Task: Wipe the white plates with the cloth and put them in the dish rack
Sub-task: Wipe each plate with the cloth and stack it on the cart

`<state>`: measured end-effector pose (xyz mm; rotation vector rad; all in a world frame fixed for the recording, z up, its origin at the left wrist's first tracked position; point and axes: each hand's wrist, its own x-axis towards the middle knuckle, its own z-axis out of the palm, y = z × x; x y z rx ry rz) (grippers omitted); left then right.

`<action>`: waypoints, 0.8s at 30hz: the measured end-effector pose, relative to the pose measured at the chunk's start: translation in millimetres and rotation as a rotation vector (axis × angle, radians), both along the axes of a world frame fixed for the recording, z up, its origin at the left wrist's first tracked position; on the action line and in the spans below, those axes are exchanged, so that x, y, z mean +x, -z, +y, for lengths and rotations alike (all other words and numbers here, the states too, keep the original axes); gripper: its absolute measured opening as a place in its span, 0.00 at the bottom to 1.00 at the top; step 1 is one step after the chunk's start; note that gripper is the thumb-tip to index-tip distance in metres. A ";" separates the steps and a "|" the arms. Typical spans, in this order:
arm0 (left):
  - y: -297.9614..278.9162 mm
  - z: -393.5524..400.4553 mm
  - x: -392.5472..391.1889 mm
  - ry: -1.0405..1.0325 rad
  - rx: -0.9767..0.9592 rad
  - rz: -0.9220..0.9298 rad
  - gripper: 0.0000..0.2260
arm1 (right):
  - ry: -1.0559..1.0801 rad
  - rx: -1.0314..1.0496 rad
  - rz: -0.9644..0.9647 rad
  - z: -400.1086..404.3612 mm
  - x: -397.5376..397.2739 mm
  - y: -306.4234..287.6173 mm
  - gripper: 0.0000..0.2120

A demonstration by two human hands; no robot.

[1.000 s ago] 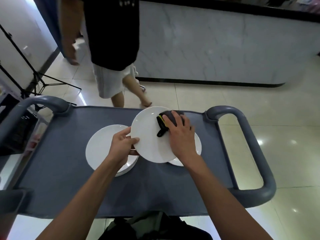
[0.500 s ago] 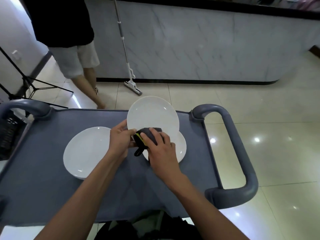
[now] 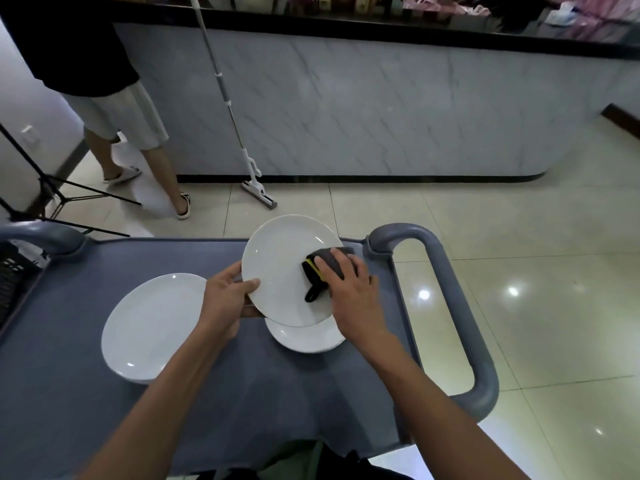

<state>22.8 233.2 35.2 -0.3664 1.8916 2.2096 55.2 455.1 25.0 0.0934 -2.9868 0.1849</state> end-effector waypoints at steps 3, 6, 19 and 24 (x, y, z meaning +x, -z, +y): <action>1.5 4.9 3.9 0.052 -0.004 0.000 0.19 | 0.036 -0.011 0.017 8.0 -16.9 -7.3 0.37; 2.2 10.5 6.4 0.104 -0.011 -0.002 0.19 | 0.040 -0.026 0.030 7.1 -30.6 -16.7 0.35; 3.3 12.1 10.1 0.085 -0.006 0.012 0.21 | -0.282 -0.099 -0.003 -34.6 -28.0 -22.8 0.31; 1.8 6.1 7.5 0.026 0.016 0.036 0.21 | -0.304 -0.123 -0.028 -31.6 -4.3 -15.3 0.32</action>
